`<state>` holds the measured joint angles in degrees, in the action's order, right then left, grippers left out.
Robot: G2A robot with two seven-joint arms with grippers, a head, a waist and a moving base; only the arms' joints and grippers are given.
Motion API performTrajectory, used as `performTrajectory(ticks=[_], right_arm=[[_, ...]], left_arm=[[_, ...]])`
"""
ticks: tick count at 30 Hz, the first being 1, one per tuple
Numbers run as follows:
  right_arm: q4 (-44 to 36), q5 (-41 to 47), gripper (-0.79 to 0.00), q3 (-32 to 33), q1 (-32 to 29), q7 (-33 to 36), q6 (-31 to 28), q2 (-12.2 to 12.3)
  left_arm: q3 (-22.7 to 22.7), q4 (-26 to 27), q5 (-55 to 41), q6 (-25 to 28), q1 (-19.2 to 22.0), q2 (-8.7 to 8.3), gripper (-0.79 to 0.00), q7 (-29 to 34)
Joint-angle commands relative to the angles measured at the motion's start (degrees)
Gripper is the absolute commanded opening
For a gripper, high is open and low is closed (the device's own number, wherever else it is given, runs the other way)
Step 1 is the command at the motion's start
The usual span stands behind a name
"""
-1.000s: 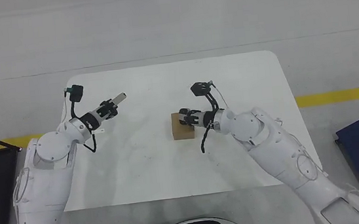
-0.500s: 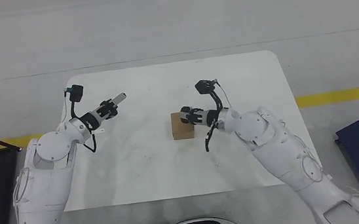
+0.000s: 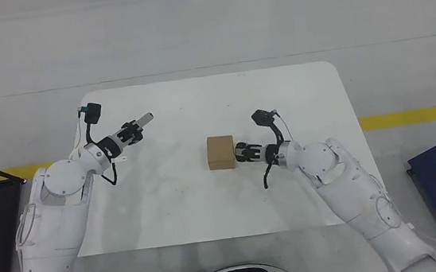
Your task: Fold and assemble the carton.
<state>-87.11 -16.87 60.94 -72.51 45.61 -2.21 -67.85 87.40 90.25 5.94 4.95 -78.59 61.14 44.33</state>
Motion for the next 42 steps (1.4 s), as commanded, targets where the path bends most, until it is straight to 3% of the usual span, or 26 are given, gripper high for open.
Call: performTrajectory(ticks=[1,5,11,13,14,15,18,25,30,34,42], right_arm=[[0.3,-0.3,-0.785,-0.9,0.7,-0.2,0.1,-0.2],[0.8,0.0,-0.785,-0.4,1.0,-1.2,0.2,-0.2],[-2.2,3.3,-0.785,6.4,-2.9,-8.1,-3.1,0.8],[-3.2,6.4,-0.311,8.7,-4.9,-10.2,-7.1,1.1],[-3.2,6.4,0.000,8.7,-4.9,-10.2,-7.1,1.1],[-3.3,6.1,-0.780,8.5,-4.8,-10.1,-6.8,1.1],[-3.3,6.5,-0.728,8.8,-5.0,-10.3,-7.3,1.1],[-3.2,6.4,-0.271,8.7,-4.9,-10.2,-7.1,1.1],[-3.2,6.4,-0.073,8.7,-4.9,-10.2,-7.1,1.1],[-3.2,6.4,-0.006,8.7,-4.9,-10.2,-7.1,1.1],[-3.2,6.4,0.000,8.7,-4.9,-10.2,-7.1,1.1]], left_arm=[[0.0,0.0,0.0,0.0,0.0,0.00,0.000,0.0],[0.0,0.0,0.0,0.0,0.0,0.00,0.000,0.0],[0.0,0.0,0.0,0.0,0.0,0.00,0.000,0.0],[0.0,0.0,0.0,0.0,0.0,0.00,0.000,0.0],[0.0,0.0,0.0,0.0,0.0,0.00,0.000,0.0],[0.0,0.0,0.0,0.0,0.0,0.00,-0.001,0.0],[0.0,0.0,0.0,0.0,0.0,0.00,-0.001,0.0],[0.0,0.0,0.0,0.0,0.0,0.00,0.000,0.0],[0.0,0.0,0.0,0.0,0.0,0.00,0.000,0.0],[0.0,0.0,0.0,0.0,0.0,0.00,0.000,0.0],[0.0,0.0,0.0,0.0,0.0,0.00,-0.001,0.0]])
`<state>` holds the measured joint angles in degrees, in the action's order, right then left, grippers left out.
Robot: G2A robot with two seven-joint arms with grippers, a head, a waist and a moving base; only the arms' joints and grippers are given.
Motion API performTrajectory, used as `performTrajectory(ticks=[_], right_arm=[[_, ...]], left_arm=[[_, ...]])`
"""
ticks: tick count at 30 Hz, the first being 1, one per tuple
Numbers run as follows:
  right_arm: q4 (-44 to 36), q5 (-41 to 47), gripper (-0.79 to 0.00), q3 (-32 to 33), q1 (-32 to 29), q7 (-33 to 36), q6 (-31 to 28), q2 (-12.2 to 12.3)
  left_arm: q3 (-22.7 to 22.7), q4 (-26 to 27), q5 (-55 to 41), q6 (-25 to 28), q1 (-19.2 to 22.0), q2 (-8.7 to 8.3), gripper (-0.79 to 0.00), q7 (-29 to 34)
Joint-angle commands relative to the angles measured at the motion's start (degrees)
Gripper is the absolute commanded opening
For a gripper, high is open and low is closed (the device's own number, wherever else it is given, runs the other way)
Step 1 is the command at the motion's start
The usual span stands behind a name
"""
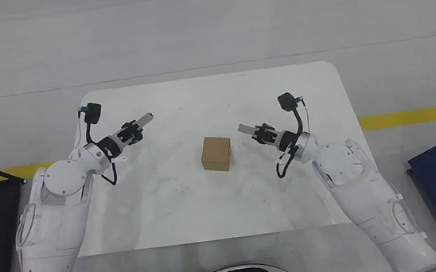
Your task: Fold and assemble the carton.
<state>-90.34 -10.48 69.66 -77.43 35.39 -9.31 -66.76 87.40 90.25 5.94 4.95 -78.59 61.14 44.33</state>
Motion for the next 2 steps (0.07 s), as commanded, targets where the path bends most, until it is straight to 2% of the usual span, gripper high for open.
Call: performTrajectory(ticks=[1,2], right_arm=[[0.0,0.0,0.000,0.0,0.0,0.0,0.0,0.0],[0.0,0.0,0.000,0.0,0.0,0.0,0.0,0.0]], left_arm=[[0.0,0.0,0.0,0.0,0.0,0.00,-0.001,0.0],[0.0,0.0,0.0,0.0,0.0,0.00,0.000,0.0]])
